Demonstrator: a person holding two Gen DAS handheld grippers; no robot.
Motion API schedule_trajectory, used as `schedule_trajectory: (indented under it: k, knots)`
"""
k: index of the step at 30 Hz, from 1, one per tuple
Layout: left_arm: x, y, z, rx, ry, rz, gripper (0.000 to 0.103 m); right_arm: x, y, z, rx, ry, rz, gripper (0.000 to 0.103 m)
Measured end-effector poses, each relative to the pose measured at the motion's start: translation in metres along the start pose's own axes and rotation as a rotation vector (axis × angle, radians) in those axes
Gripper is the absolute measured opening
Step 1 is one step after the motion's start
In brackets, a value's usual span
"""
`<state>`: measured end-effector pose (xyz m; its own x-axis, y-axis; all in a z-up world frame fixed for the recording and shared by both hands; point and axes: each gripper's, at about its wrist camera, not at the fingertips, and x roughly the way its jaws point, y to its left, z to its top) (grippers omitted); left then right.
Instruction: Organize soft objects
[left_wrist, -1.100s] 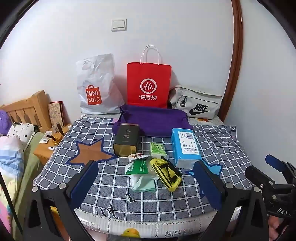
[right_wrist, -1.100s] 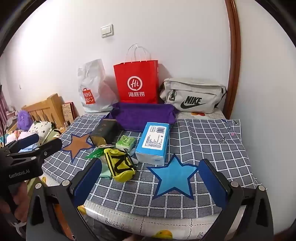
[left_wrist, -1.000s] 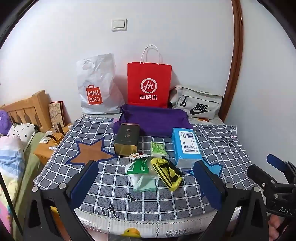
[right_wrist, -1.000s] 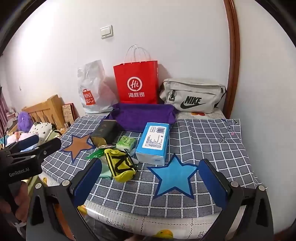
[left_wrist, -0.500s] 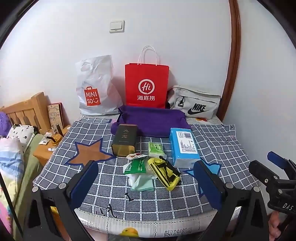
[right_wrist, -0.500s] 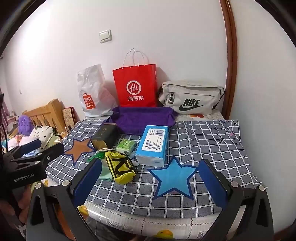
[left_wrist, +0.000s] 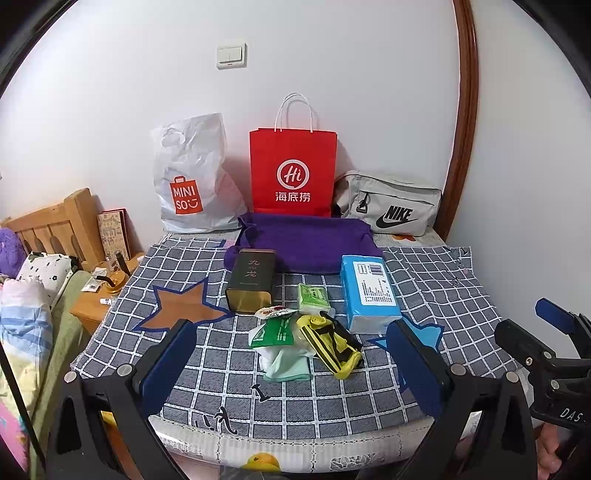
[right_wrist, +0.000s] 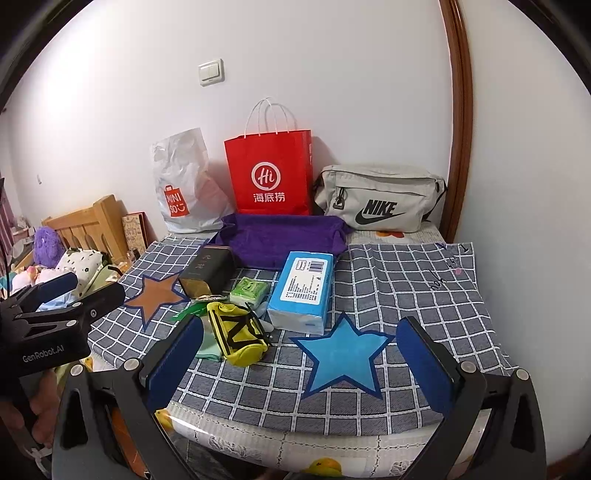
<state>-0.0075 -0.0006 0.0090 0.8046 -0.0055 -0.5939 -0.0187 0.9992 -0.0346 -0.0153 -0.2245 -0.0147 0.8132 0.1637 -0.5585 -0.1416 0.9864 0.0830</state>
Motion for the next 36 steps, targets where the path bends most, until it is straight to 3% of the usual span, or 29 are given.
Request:
schedule_trajectory:
  k: [36]
  knots:
    - [-0.0023, 0.0048, -0.0026, -0.001, -0.018, 0.011, 0.103, -0.0047, 0.0035, 0.0011, 0.01, -0.011, 0.019, 0.103]
